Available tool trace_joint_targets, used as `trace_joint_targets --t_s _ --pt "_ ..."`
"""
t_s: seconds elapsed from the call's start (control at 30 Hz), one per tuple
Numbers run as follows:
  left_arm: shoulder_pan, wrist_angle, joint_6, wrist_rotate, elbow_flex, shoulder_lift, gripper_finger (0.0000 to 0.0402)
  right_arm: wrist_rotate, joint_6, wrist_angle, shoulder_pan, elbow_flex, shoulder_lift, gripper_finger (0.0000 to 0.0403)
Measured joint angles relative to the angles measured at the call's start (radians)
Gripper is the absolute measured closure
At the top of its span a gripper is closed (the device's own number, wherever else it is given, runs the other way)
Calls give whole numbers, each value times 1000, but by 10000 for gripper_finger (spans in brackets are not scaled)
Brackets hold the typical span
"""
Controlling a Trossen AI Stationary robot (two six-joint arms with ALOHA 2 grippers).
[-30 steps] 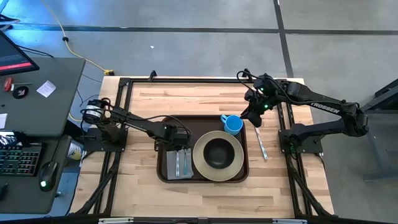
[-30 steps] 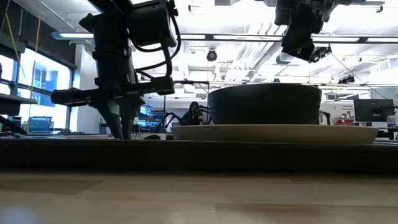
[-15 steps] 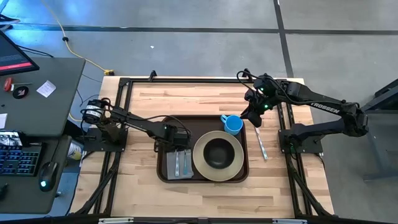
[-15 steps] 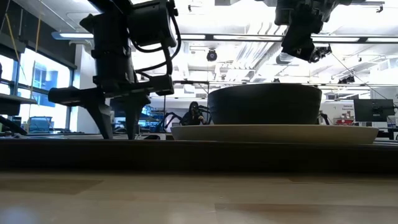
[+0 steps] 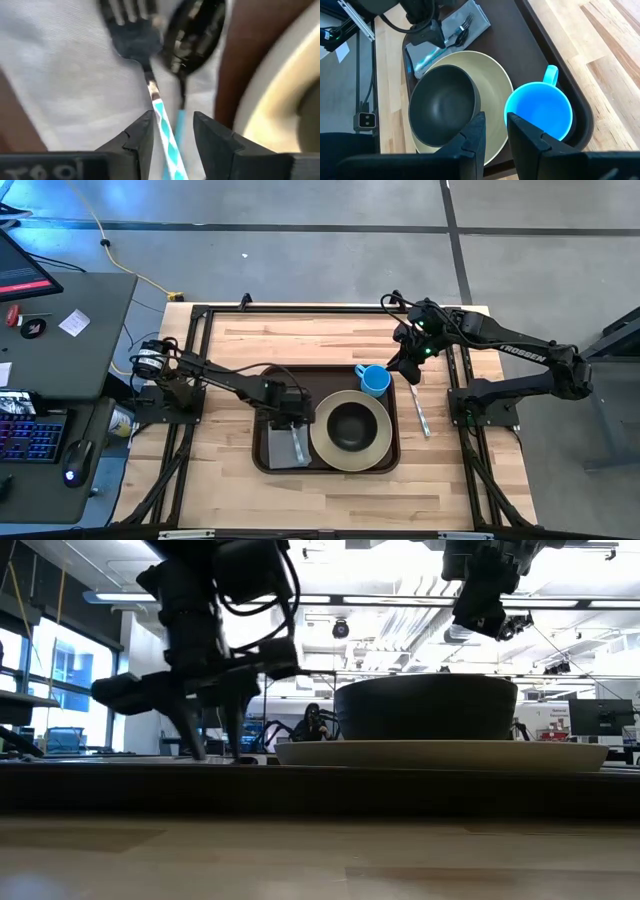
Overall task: Set up tray
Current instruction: Put the blue patterned fork on the gray napkin to the left of the blue spoon
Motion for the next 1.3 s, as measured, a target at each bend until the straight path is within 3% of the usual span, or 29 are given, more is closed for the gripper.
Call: trace_joint_targets --t_s 0.47,1.3 --pt "1 -155 92 10 13 0 245 0 -3 3 0 0 0 332" --pt "2 -182 125 28 12 -11 245 19 -3 3 0 0 0 332"
